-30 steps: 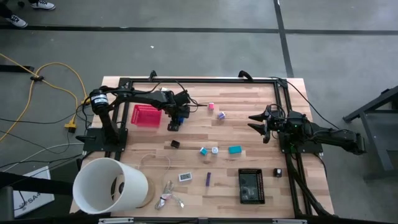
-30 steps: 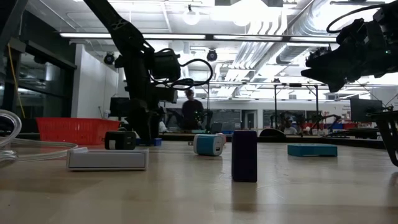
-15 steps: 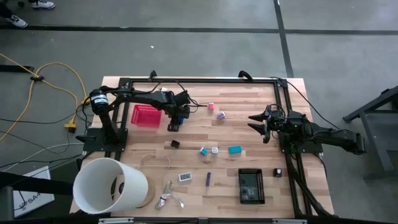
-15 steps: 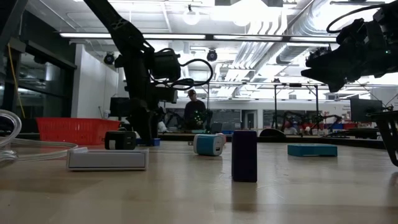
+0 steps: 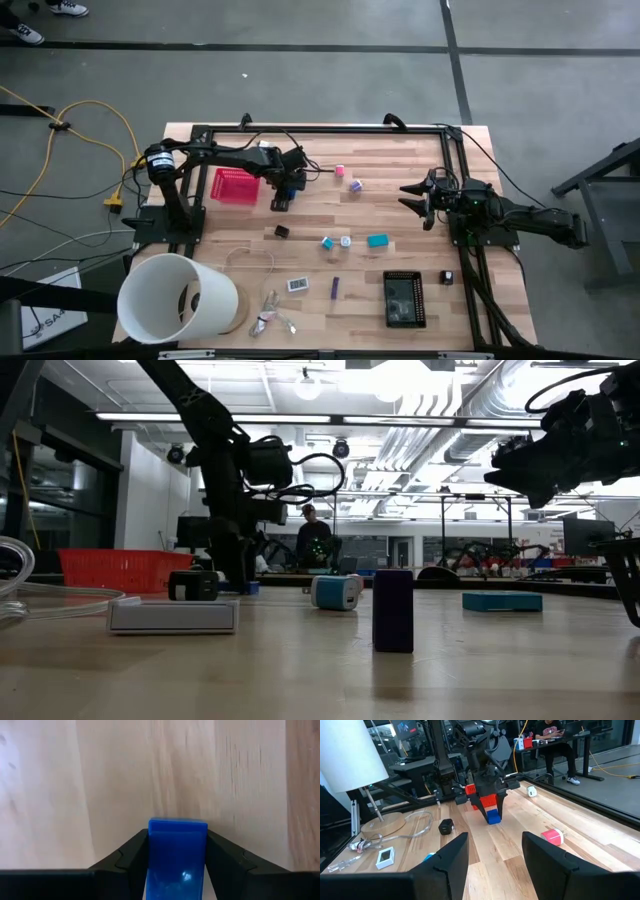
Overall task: Pick & Place Office items
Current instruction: Put the dark blue digital clock into the red bin
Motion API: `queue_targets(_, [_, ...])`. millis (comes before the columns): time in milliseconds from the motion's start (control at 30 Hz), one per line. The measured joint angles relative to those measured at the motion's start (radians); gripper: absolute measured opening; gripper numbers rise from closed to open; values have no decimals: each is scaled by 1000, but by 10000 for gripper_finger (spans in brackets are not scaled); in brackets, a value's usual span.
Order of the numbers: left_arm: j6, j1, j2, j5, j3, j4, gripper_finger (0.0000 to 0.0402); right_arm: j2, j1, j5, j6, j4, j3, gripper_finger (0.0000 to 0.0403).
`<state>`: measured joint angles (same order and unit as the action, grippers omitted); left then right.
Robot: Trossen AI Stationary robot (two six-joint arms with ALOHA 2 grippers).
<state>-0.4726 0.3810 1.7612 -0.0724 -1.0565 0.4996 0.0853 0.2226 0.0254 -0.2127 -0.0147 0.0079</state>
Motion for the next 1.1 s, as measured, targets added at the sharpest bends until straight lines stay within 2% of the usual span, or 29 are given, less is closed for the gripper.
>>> queue_targets(267, [14, -23, -51, 4, -52, 67, 159, 1, 0, 0, 0, 0, 0, 172])
queue_targets(600, [112, 2, -207, 30, -52, 175, 159, 2, 0, 0, 0, -1, 0, 172])
queue_targets(1100, [163, 22, -333, 70, -52, 356, 159, 2, 0, 0, 0, -1, 0, 172])
